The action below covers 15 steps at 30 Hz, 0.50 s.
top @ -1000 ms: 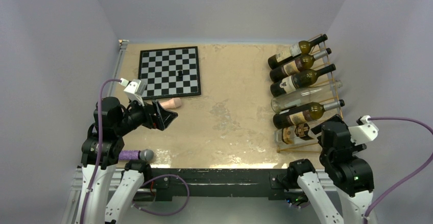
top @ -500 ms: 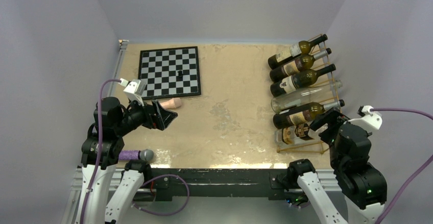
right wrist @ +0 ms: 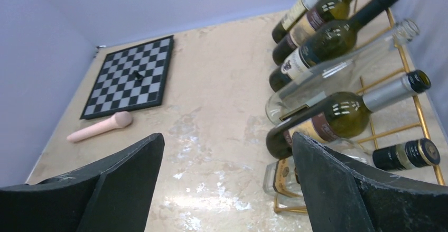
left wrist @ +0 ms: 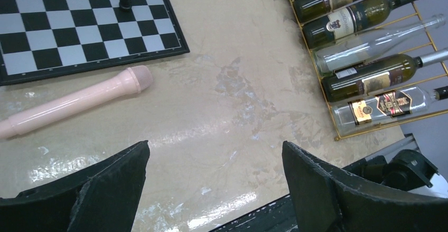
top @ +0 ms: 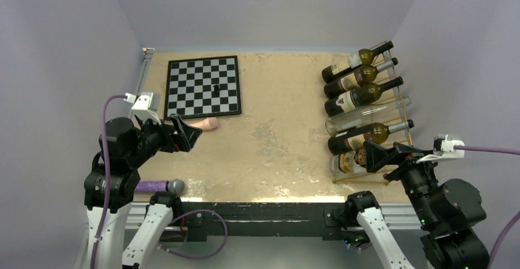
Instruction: Put the wine bottle on the wine rack
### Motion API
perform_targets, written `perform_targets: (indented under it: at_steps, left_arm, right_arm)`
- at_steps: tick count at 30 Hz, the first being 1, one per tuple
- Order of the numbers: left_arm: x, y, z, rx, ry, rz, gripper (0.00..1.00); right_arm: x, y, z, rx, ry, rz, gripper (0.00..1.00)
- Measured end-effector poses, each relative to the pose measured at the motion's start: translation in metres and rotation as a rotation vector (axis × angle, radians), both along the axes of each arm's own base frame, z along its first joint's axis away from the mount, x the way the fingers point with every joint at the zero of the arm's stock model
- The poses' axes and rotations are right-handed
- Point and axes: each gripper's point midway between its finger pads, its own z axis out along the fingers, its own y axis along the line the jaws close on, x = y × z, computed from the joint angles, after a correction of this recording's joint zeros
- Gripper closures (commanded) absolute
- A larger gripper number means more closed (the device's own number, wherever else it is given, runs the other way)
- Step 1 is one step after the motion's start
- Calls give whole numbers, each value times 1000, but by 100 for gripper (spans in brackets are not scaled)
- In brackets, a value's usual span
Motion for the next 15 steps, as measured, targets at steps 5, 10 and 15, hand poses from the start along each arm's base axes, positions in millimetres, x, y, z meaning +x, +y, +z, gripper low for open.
perform_targets:
  at_steps: [5, 10, 15]
  left_arm:
    - [0, 7, 3, 7, 16, 49, 1]
    - [2, 7, 7, 5, 43, 54, 1]
    - [1, 7, 7, 7, 49, 54, 1]
  right_arm:
    - [-10, 10, 23, 1, -72, 71, 5]
    - [-12, 14, 29, 1, -93, 101, 5]
    - [-12, 16, 29, 1, -92, 111, 6]
